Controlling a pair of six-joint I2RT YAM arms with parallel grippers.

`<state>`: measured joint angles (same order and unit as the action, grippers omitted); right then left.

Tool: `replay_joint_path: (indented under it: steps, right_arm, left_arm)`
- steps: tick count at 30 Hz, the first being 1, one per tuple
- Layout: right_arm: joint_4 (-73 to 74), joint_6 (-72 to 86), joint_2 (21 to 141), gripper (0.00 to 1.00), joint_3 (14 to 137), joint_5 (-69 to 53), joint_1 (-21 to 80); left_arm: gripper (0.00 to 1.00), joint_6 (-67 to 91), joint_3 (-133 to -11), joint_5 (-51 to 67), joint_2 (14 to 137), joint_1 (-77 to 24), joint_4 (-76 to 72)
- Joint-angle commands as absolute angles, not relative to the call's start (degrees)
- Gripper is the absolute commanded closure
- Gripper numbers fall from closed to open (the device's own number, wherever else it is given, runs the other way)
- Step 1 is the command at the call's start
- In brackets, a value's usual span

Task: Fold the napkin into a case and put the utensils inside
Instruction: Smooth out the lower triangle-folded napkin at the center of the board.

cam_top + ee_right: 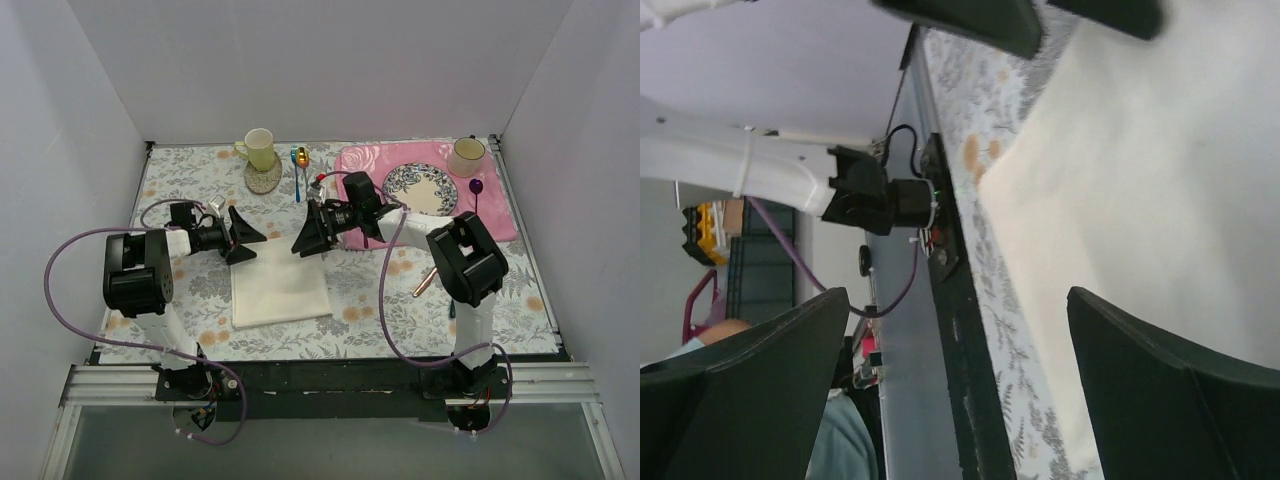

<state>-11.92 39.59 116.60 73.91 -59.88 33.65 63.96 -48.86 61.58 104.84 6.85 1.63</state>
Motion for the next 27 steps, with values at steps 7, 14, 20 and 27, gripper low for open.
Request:
replay_joint_path:
  steps: [7,14,20,27]
  right_arm:
    - [-38.99,60.02,115.21,0.01,62.67,-62.4,43.94]
    - [-45.43,64.33,122.86,0.01,63.02,-62.66,43.16]
    - [-48.78,64.78,126.47,0.01,59.07,-62.05,41.4]
    - [-53.43,68.02,126.74,0.01,52.74,-62.58,39.38]
  left_arm:
    - [0.02,67.85,-42.81,64.52,92.64,4.4,1.23]
    - [0.02,66.89,-39.81,60.39,97.02,2.29,2.45]
    - [0.02,63.72,-40.6,56.87,103.62,3.34,5.45]
    - [0.02,62.14,-40.61,54.06,105.64,4.48,6.77]
